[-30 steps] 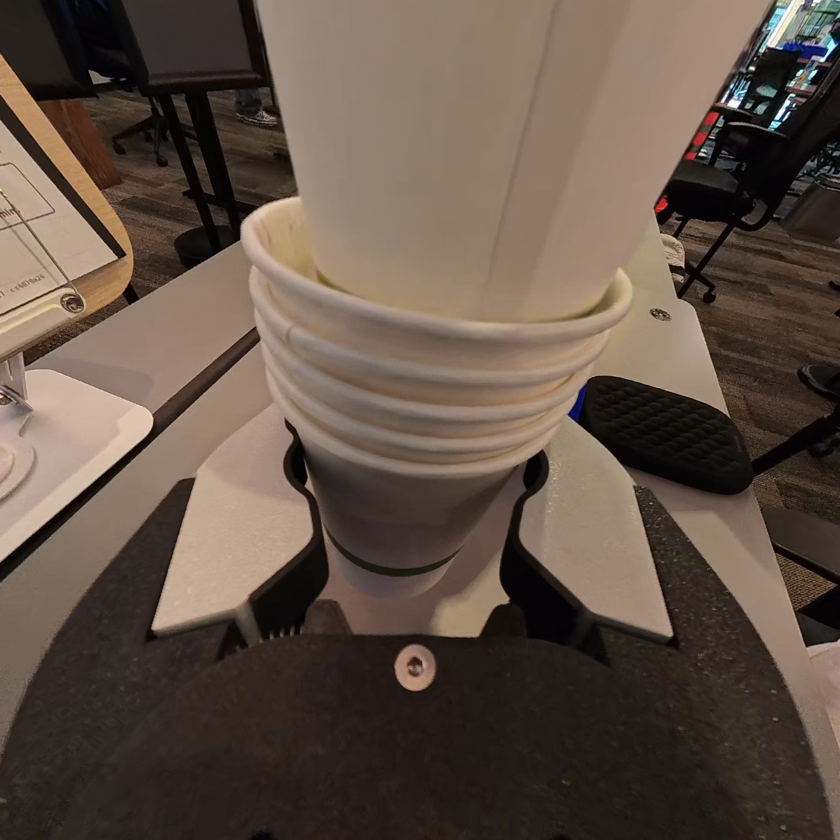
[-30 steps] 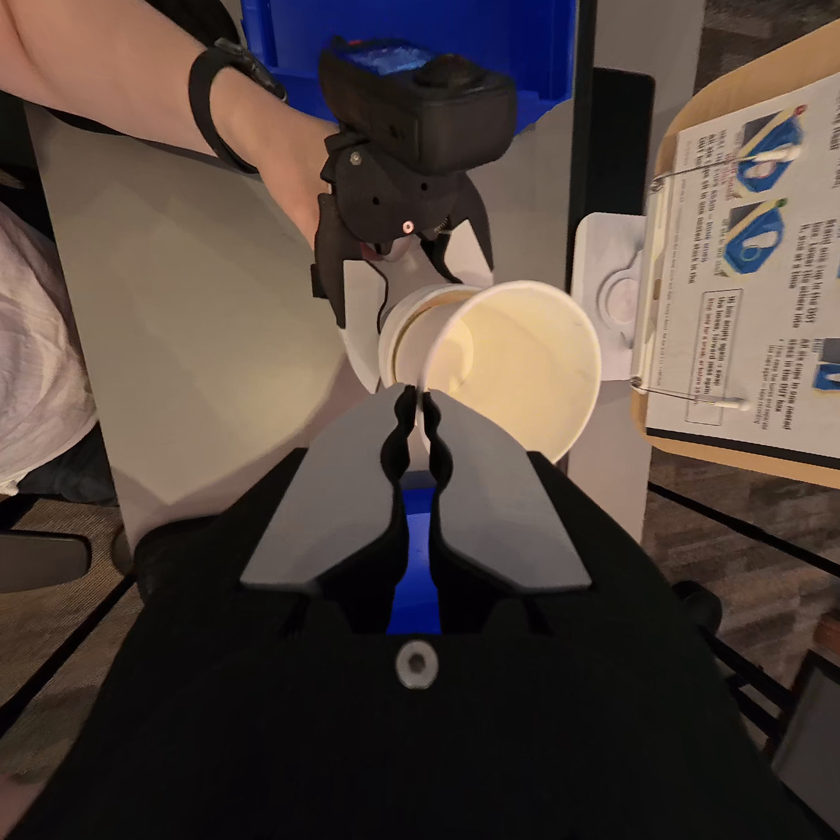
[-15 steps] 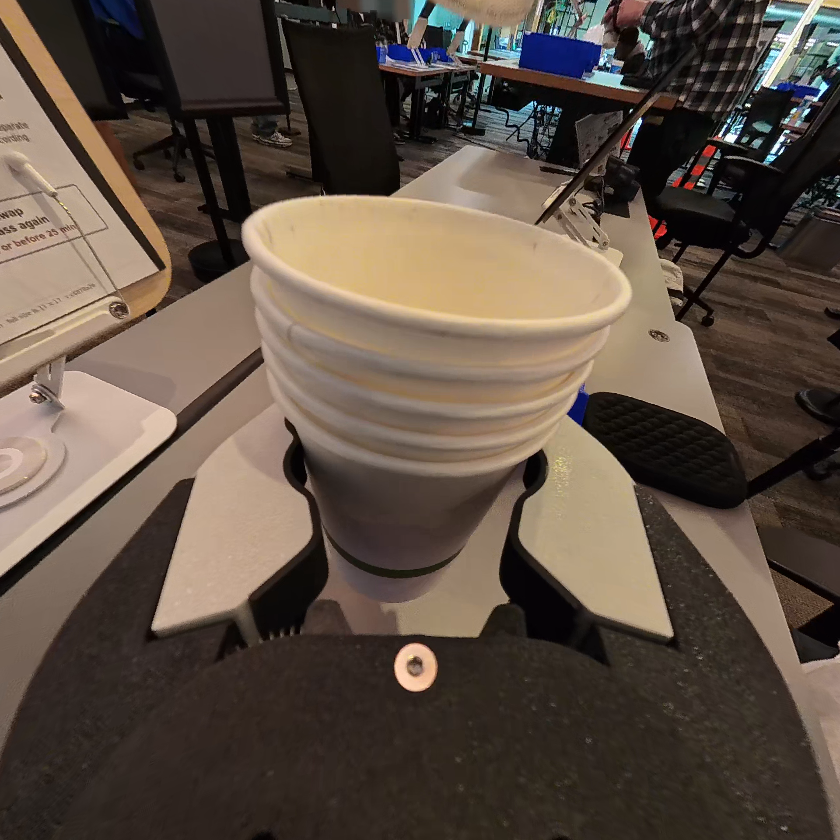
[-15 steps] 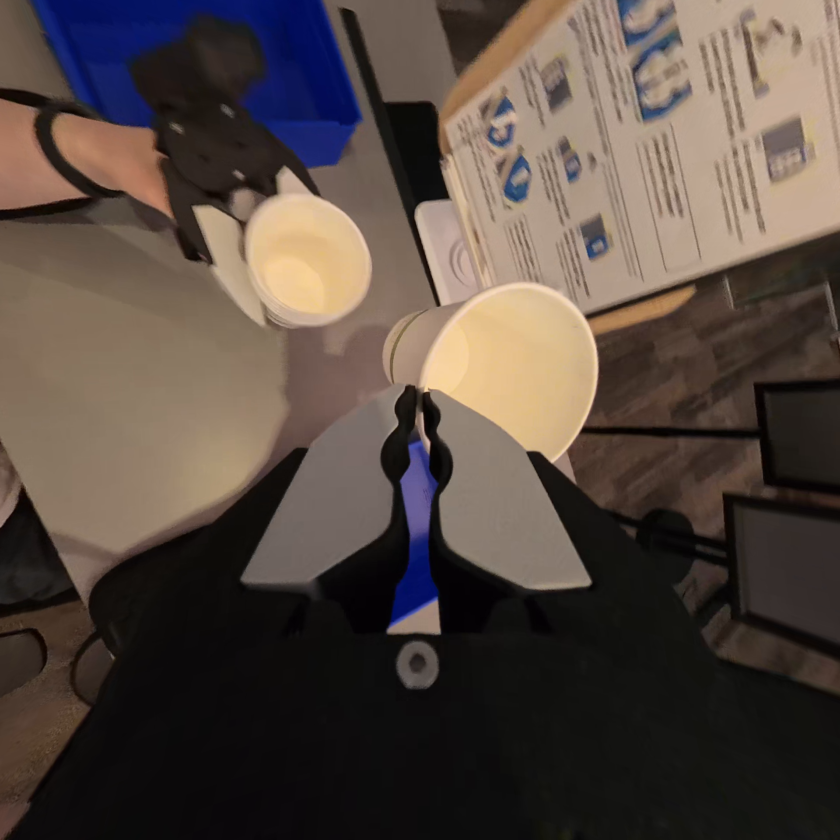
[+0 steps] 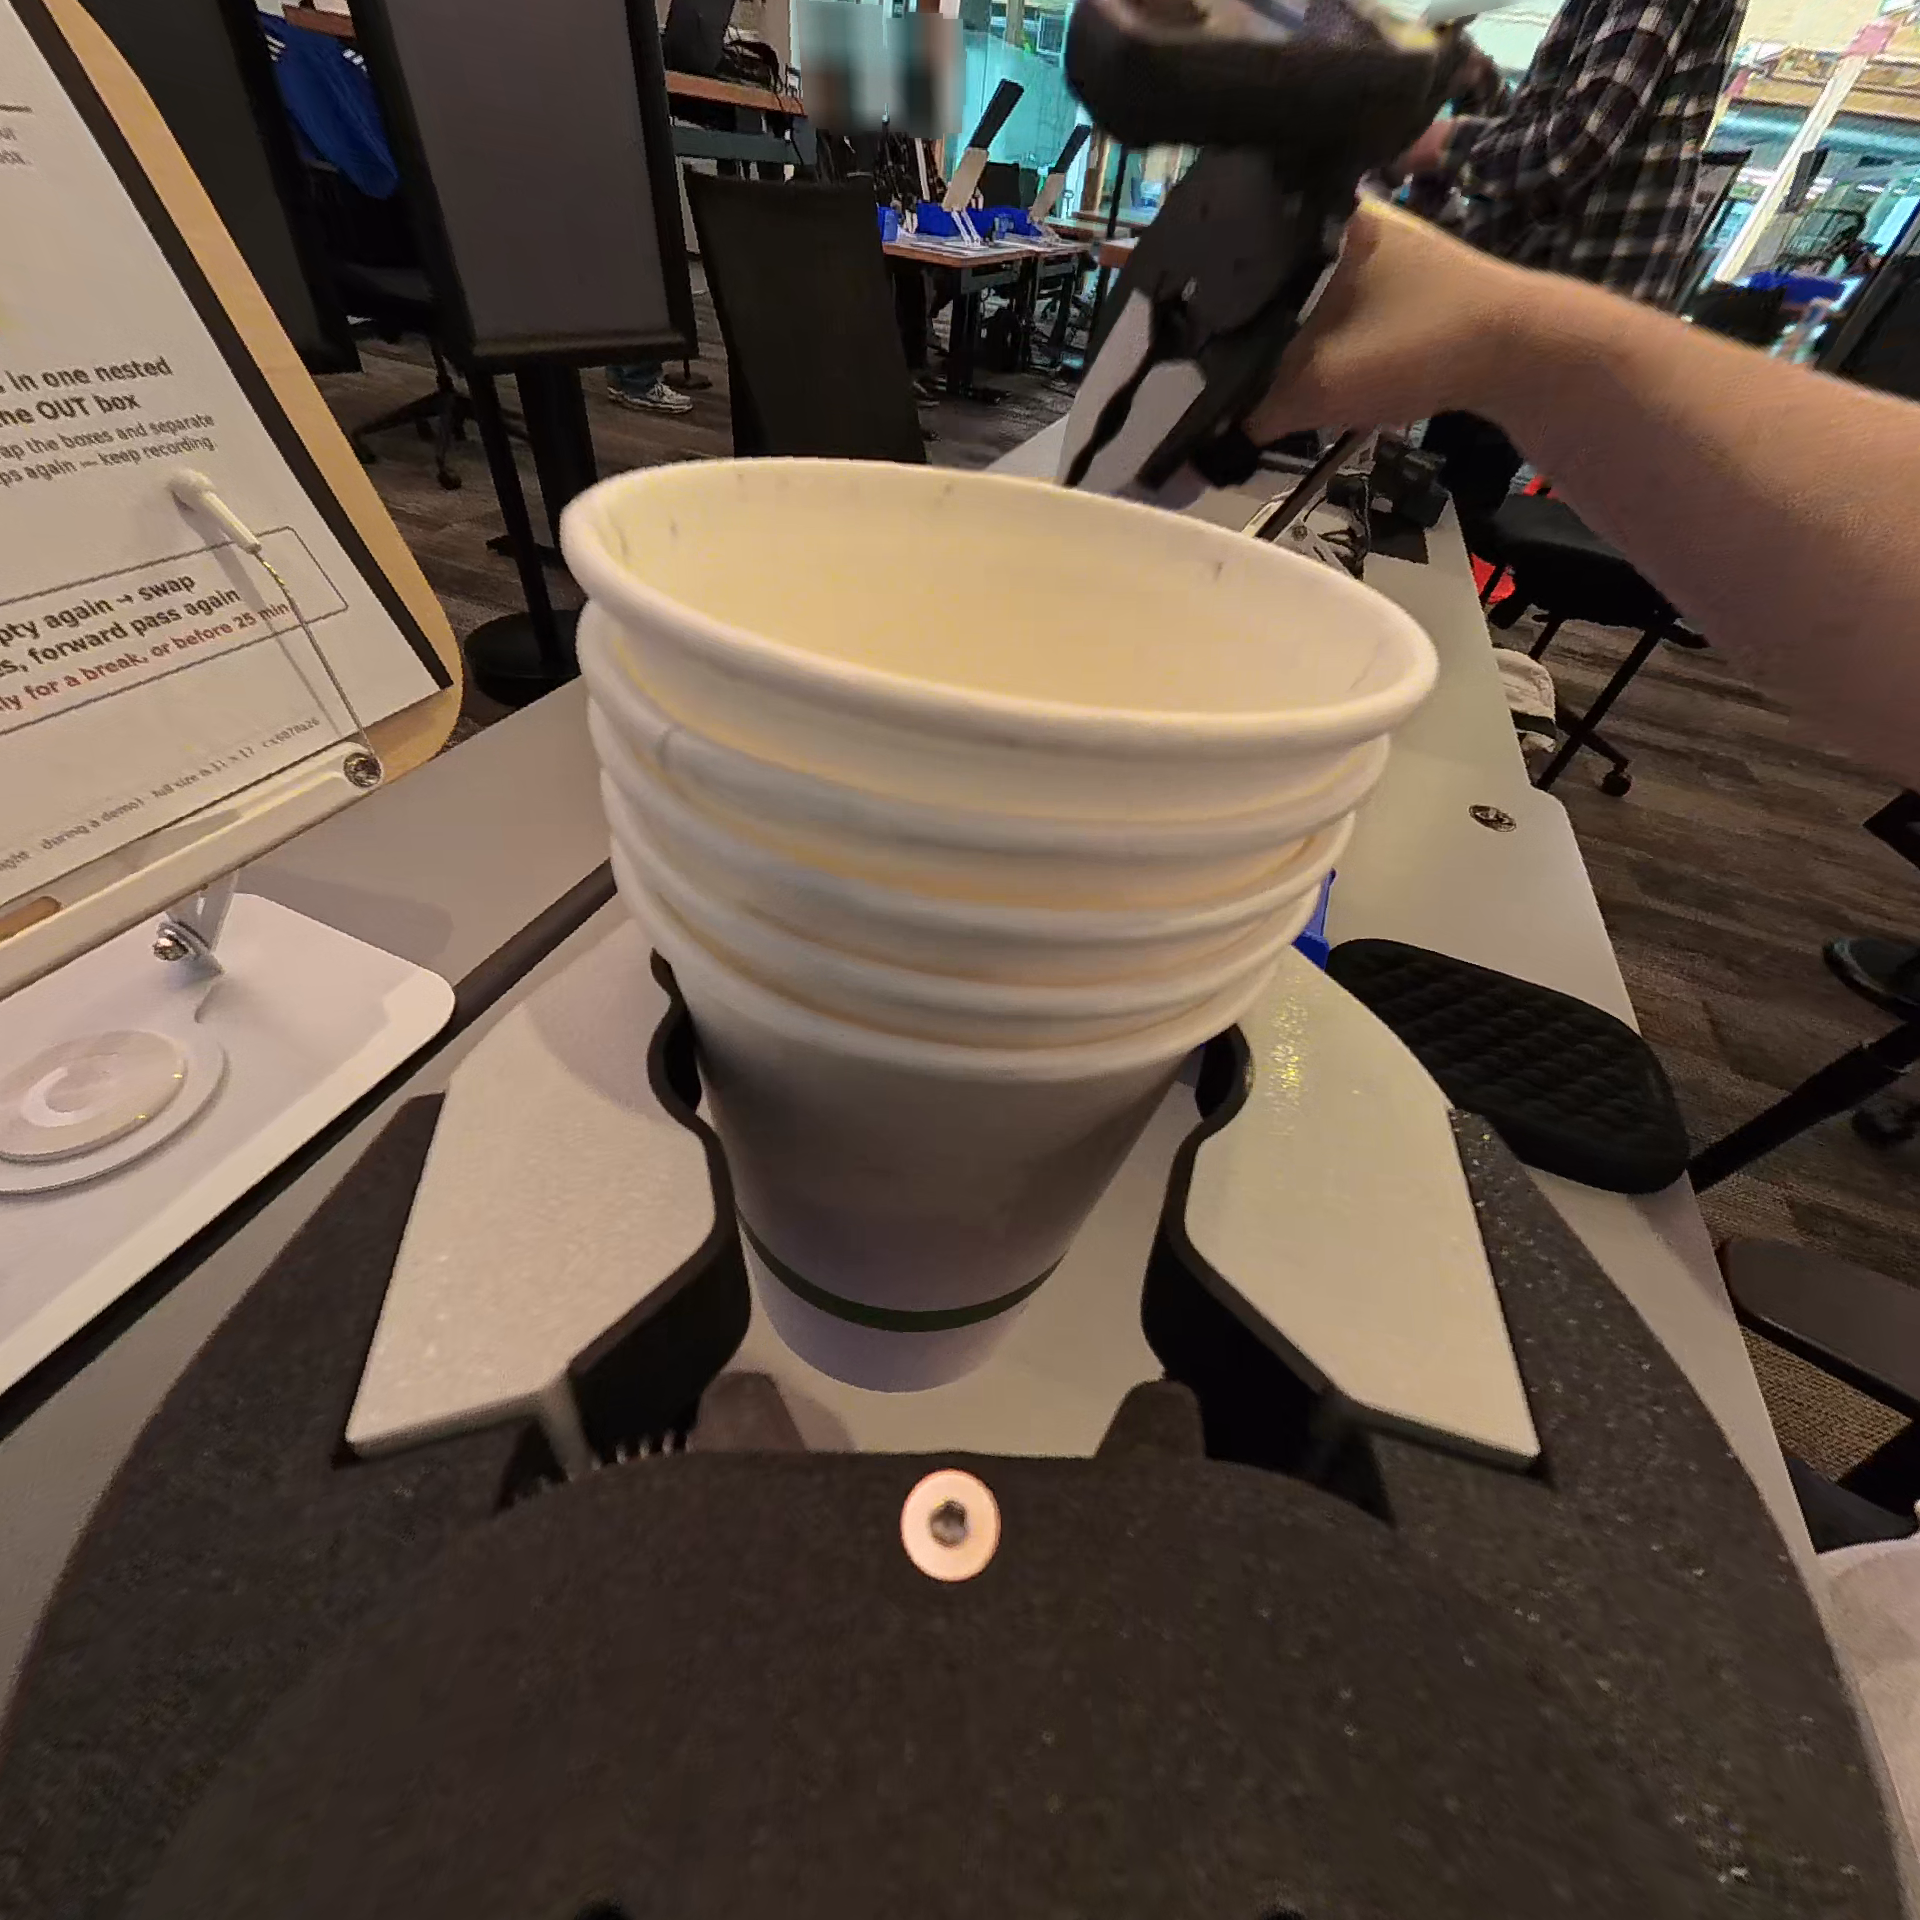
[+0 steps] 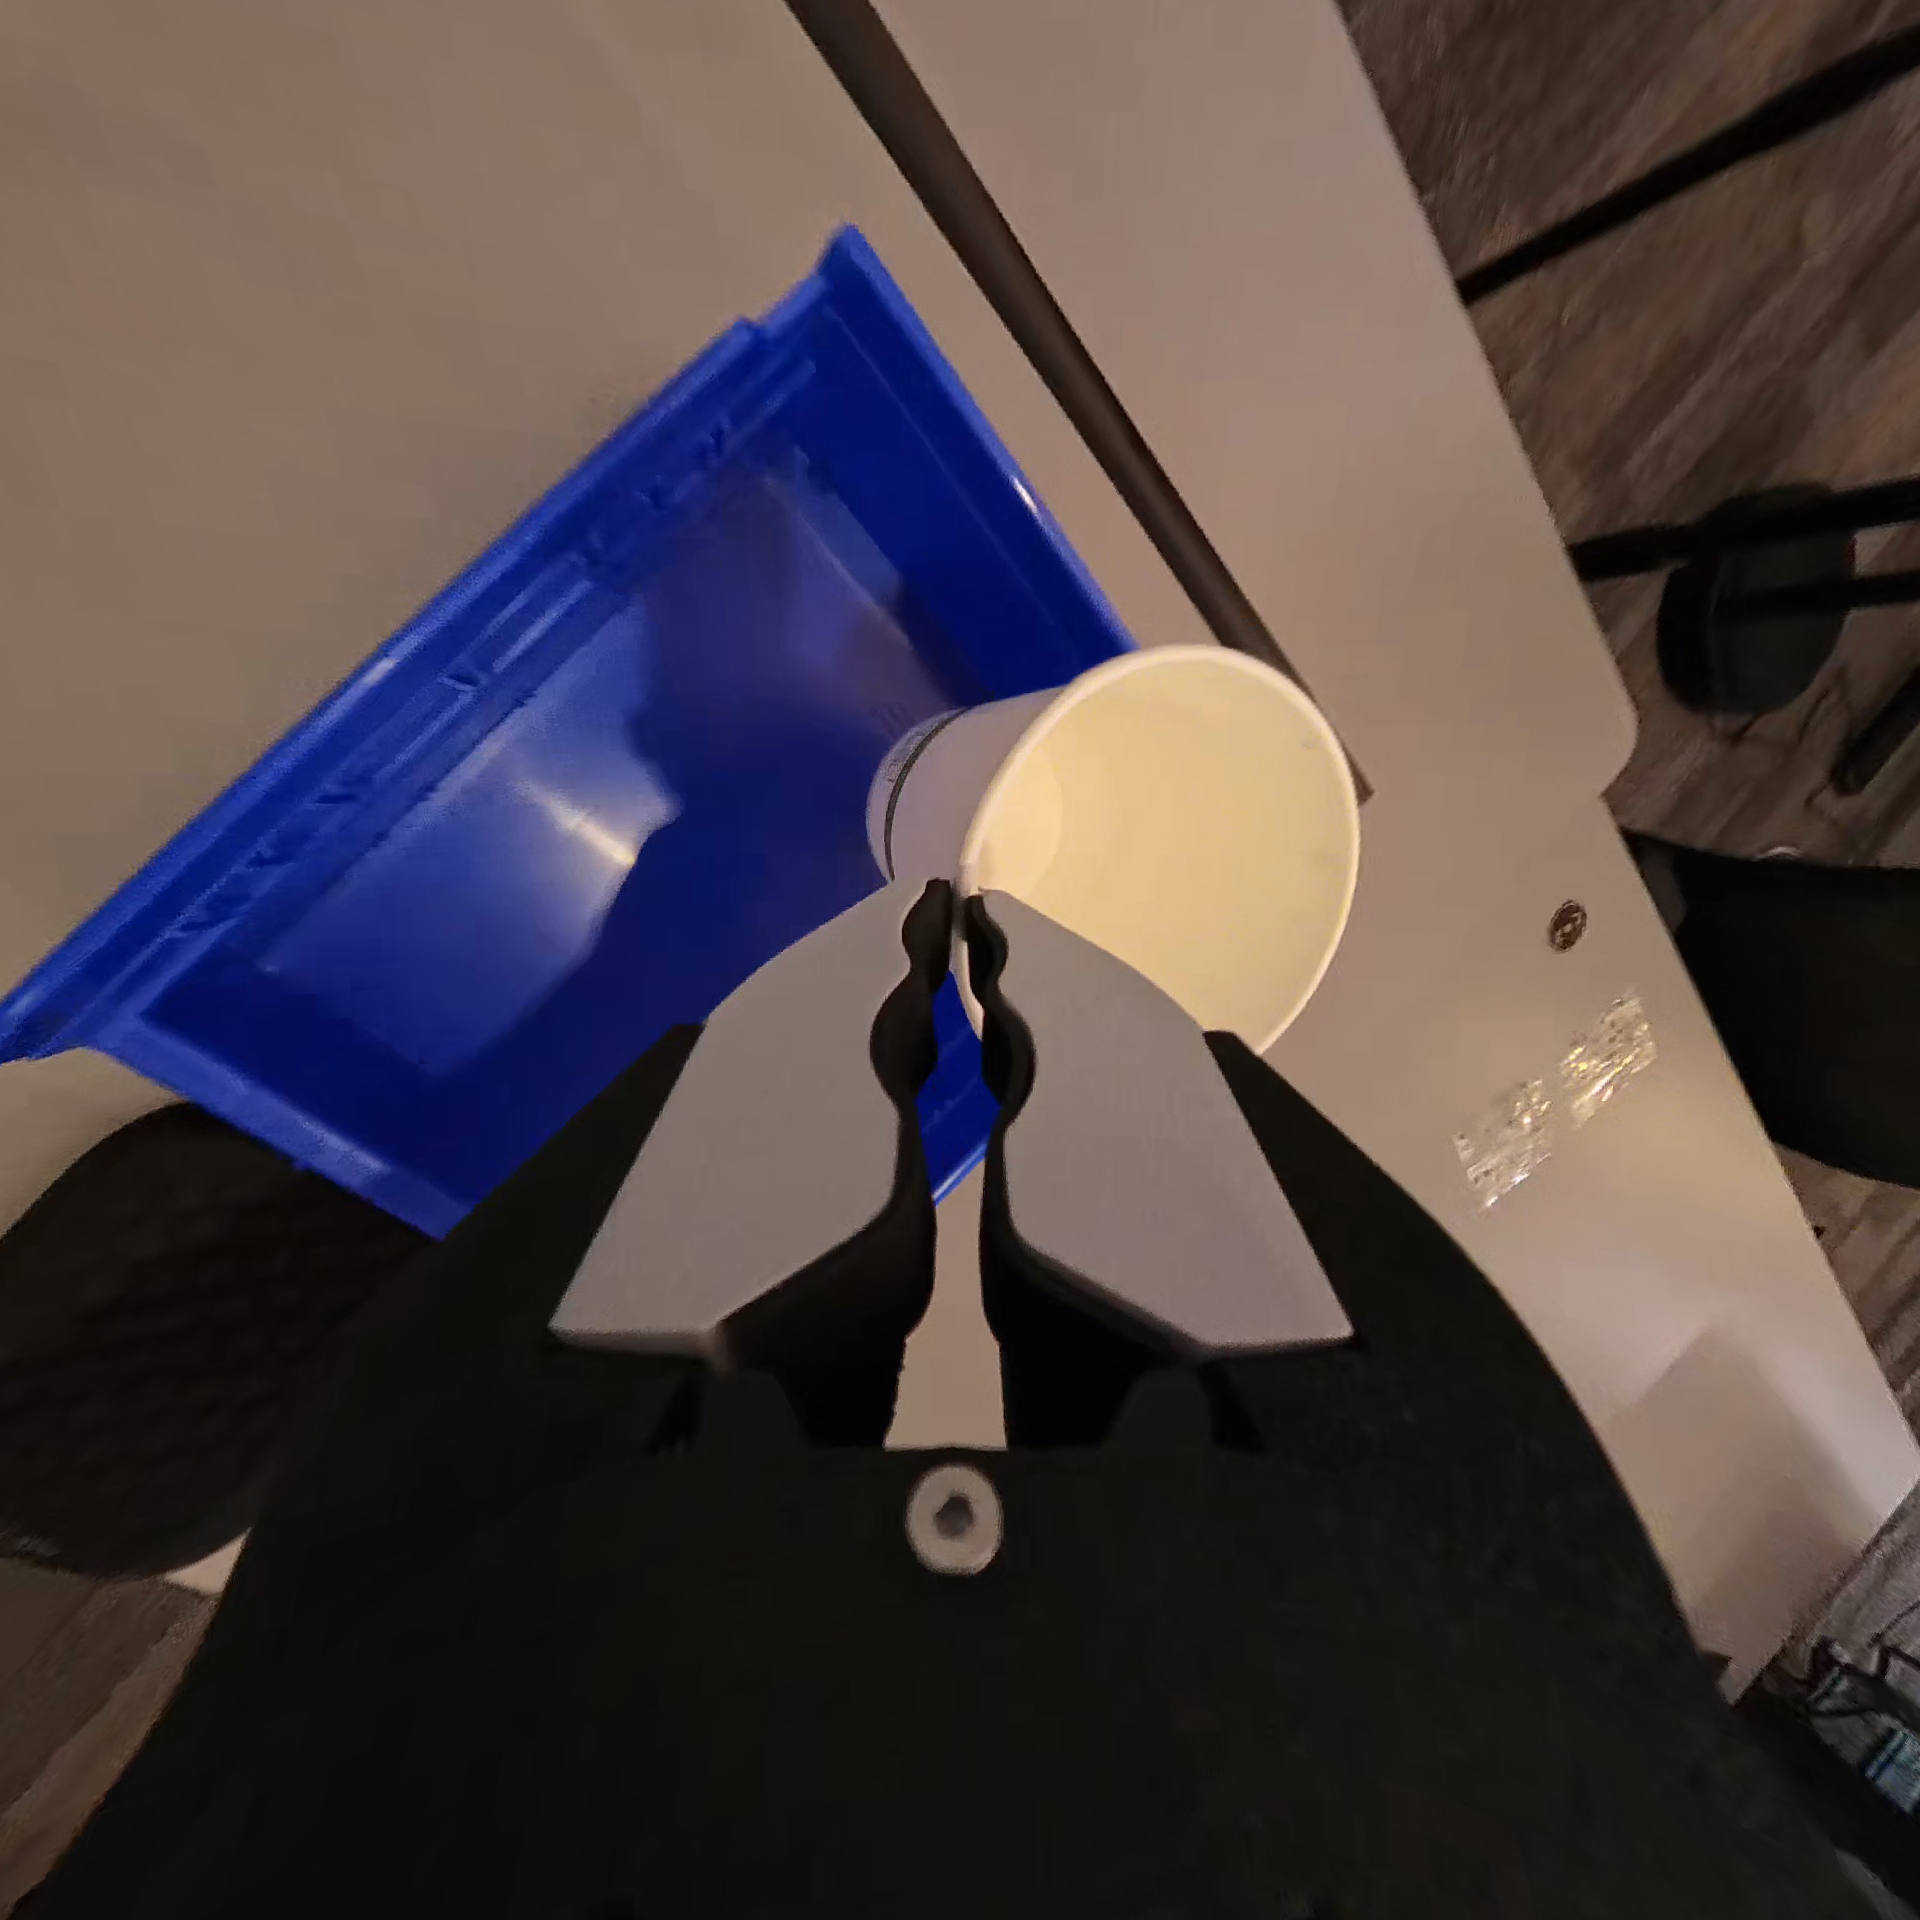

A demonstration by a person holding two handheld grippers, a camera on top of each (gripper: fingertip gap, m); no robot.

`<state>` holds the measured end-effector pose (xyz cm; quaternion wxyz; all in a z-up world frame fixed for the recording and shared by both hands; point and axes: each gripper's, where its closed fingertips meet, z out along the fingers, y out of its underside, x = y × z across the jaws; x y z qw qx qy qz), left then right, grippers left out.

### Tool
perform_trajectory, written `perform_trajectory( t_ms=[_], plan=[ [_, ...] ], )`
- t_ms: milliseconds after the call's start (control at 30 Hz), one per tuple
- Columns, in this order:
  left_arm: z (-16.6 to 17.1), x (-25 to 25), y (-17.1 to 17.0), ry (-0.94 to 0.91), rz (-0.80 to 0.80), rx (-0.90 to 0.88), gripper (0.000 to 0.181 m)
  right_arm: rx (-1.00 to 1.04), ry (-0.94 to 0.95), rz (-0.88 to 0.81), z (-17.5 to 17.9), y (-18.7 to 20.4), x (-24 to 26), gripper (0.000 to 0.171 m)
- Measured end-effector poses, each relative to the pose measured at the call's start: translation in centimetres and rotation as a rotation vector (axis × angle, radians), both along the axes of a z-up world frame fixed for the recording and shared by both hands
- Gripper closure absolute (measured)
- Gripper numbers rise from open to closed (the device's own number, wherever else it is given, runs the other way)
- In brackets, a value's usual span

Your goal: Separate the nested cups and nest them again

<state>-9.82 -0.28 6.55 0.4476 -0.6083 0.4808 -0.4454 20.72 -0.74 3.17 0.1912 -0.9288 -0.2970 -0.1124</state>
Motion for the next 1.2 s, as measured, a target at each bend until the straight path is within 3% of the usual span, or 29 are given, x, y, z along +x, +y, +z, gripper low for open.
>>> perform_trajectory(
  t_ms=[200,433,1133,1200],
  plan=[
    [-0.1,-0.1,0.1,0.003,0.002,0.001,0.086,-0.045,-0.006,-0.060,-4.9,0.8,2.0,0.168],
    [0.0,-0.2,0.4,0.000,0.007,-0.004,0.086,-0.075,-0.018,-0.078,-7.6,1.2,3.1,0.168],
    [-0.8,0.4,0.0,0.029,-0.008,-0.003,0.086,-0.076,-0.026,-0.078,-8.8,1.5,3.3,0.167],
    [-0.8,0.5,0.0,0.031,-0.010,-0.001,0.086,-0.059,-0.042,-0.088,-8.7,1.7,3.5,0.160]
  ],
)
